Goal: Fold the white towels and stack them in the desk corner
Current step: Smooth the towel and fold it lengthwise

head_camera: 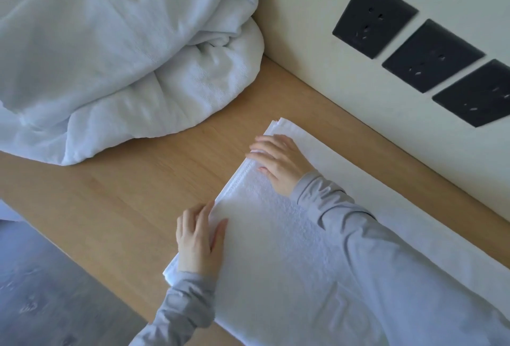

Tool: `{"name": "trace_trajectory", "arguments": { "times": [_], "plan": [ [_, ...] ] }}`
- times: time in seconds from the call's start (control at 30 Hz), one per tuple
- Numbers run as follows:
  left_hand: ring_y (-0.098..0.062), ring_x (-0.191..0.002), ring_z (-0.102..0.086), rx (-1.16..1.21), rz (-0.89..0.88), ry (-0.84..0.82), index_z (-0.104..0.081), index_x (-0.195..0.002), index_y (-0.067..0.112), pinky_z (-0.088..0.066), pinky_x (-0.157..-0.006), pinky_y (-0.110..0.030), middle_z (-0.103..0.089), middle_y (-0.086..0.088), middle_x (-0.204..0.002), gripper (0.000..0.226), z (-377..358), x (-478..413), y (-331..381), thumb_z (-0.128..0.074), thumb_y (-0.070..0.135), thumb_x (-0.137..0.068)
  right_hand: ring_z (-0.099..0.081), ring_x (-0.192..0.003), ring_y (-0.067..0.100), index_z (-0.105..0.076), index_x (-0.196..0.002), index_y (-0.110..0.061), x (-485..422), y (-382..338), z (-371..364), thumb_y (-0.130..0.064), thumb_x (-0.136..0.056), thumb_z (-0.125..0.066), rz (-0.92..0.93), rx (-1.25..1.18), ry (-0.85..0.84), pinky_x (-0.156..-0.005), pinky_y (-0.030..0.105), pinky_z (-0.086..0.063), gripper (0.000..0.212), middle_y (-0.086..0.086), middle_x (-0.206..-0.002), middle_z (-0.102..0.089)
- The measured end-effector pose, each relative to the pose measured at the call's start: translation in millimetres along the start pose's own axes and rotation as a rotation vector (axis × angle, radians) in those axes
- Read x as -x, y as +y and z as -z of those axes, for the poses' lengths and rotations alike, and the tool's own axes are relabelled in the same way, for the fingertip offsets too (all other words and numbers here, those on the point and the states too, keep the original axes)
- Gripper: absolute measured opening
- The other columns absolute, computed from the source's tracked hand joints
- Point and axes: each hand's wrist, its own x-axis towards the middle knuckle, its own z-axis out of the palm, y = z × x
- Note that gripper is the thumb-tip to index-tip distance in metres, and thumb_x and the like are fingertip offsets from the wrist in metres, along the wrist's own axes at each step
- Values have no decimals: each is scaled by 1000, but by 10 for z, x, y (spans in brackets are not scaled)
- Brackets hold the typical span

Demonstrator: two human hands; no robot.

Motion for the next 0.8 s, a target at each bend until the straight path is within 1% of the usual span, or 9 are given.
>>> {"name": "trace_trajectory", "arguments": {
  "times": [0.07,0.13,0.23,0.37,0.47,0.53,0.67,0.73,0.8],
  "plan": [
    [-30,-87,-49,25,130,81,-69,-95,-1,-45,-84,-48,-57,-14,-94,24,-45,-38,41,-64,19,-82,-64,-93,31,-70,-89,-3,4,-66,-10,9,-63,-75,40,16,-9,-83,42,-47,29,11,-89,-66],
    [-33,-83,-50,40,214,101,-67,-86,-1,-44,-81,-46,-57,-14,-86,15,-70,-75,61,-75,5,-75,-61,-86,31,-68,-84,-3,-31,-96,-10,6,-67,-74,-8,-4,-78,-79,39,-45,20,10,-85,-62],
    [-26,-82,-45,82,284,78,-64,-84,-2,-41,-81,-40,-54,-10,-81,19,-62,-113,63,-77,6,-72,-52,-92,25,-60,-84,-7,-128,-71,12,-2,-78,-67,-82,0,-224,-83,34,-37,10,6,-93,-57],
    [-26,-78,-48,107,308,47,-58,-77,2,-32,-72,-25,-50,-1,-75,14,-4,-141,24,-72,5,-77,-45,-96,16,-56,-91,-15,-263,-69,19,-12,-88,-58,-33,87,-361,-86,27,-28,5,-4,-97,-51],
    [-27,-76,-48,87,248,16,-57,-76,0,-25,-65,-21,-51,-5,-74,11,33,-149,-25,-67,0,-80,-42,-104,15,-55,-107,-18,-325,-64,47,-17,-88,-59,-32,100,-424,-91,28,-27,19,-5,-106,-51],
    [-28,-76,-48,71,218,3,-57,-77,-3,-26,-65,-22,-52,-7,-75,10,48,-155,-49,-65,-2,-81,-42,-104,16,-57,-103,-16,-351,-70,72,-16,-88,-59,-27,111,-448,-90,28,-28,15,-4,-106,-51],
    [-30,-77,-49,82,223,-5,-56,-78,-1,-28,-66,-25,-51,-7,-76,9,44,-145,-79,-62,-2,-83,-42,-98,15,-54,-91,-17,-385,-130,79,-9,-87,-56,7,163,-453,-85,28,-27,9,-7,-94,-46],
    [-30,-77,-50,88,235,-1,-55,-80,-1,-28,-66,-26,-53,-7,-77,7,53,-141,-95,-60,-1,-85,-45,-93,18,-54,-88,-14,-364,-165,36,-1,-87,-53,3,181,-377,-82,30,-24,13,-5,-85,-48],
    [-31,-79,-52,87,257,-7,-55,-83,0,-30,-68,-28,-55,-8,-79,5,65,-147,-107,-59,0,-86,-54,-88,22,-58,-84,-11,-279,-222,-32,8,-77,-59,-32,189,-230,-82,35,-34,20,0,-81,-56]
  ]
}}
